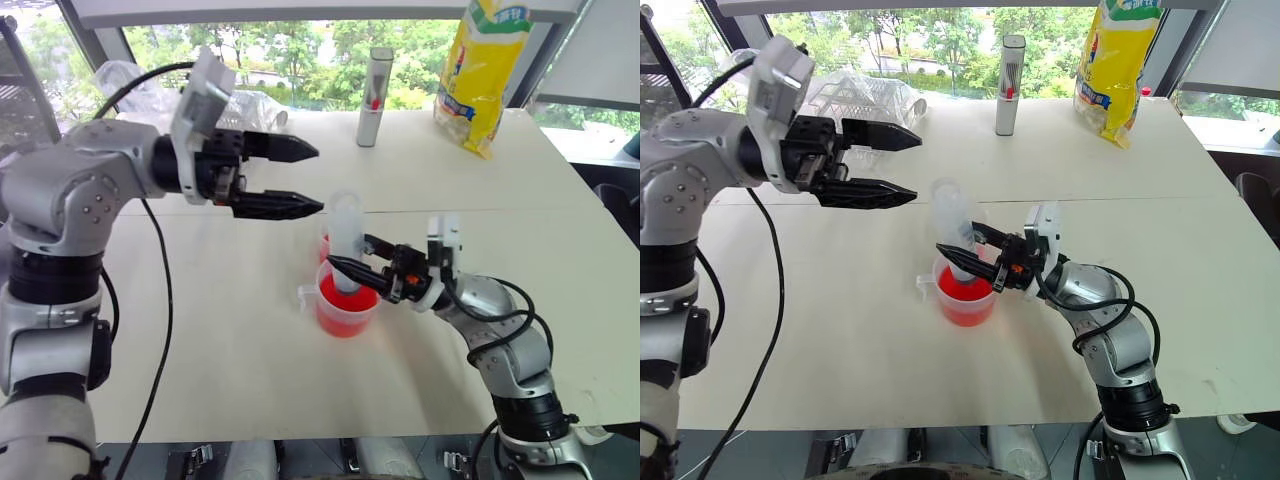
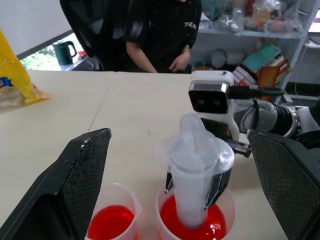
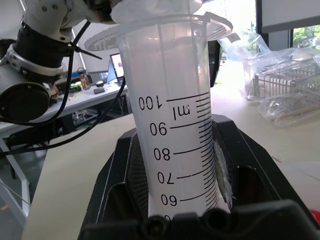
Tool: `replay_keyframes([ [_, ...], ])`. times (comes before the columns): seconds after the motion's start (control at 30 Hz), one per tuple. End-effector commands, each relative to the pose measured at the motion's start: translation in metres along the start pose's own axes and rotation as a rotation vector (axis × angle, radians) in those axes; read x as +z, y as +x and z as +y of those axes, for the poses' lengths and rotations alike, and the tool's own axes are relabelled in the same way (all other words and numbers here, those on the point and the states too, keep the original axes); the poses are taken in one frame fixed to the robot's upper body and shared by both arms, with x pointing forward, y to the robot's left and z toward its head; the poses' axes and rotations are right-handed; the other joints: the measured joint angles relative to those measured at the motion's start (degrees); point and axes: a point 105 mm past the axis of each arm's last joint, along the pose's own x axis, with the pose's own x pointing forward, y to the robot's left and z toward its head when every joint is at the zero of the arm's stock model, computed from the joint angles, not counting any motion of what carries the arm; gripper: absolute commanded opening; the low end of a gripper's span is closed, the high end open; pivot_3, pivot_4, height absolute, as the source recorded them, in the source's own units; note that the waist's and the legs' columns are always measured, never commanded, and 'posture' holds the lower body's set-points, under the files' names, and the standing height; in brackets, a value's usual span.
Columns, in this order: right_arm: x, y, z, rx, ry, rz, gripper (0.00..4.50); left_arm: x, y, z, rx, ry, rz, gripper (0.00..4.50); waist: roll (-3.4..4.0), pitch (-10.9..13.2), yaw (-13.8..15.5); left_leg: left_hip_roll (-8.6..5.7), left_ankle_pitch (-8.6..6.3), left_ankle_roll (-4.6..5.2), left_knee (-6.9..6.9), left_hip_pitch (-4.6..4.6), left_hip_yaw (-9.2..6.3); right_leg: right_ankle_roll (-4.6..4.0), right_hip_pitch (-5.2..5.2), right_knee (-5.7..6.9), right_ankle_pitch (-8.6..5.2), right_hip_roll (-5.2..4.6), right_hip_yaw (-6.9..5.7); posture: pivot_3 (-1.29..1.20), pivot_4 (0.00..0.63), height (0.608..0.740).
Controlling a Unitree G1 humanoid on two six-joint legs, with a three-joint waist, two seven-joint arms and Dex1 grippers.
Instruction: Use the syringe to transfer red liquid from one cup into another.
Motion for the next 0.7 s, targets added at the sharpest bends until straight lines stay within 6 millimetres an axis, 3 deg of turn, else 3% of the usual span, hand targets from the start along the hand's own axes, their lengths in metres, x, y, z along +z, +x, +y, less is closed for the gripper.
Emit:
replay_keyframes([
  [0.03, 0.002, 0.000, 0.001, 0.007, -0.042, -0.015, 1.39, 0.002, 0.004, -0.002, -0.007, 0.021, 0.000, 4.50, 0.00, 0.0, -0.1, 0.00, 0.00, 0.00, 0.00, 0.00, 0.00, 0.00, 0.00, 0.00, 0.00, 0.00, 0.00, 0.00, 0.150, 0.740],
  [0.63, 0.003, 0.001, -0.002, 0.009, -0.068, -0.001, 1.39, -0.021, 0.031, -0.006, 0.008, -0.101, -0.028, 4.50, 0.00, 0.0, 0.0, 0.01, 0.01, -0.02, 0.01, 0.04, -0.04, 0.00, 0.05, 0.03, 0.00, -0.01, 0.07, 0.00, 0.150, 0.740],
  [0.7, 0.003, 0.001, -0.003, 0.008, -0.067, -0.001, 1.39, -0.023, 0.033, -0.005, 0.013, -0.107, -0.029, 3.96, 0.00, 0.0, 0.0, 0.01, 0.01, -0.02, 0.01, 0.04, -0.04, 0.00, 0.05, 0.03, 0.00, -0.01, 0.08, 0.00, 0.150, 0.740],
])
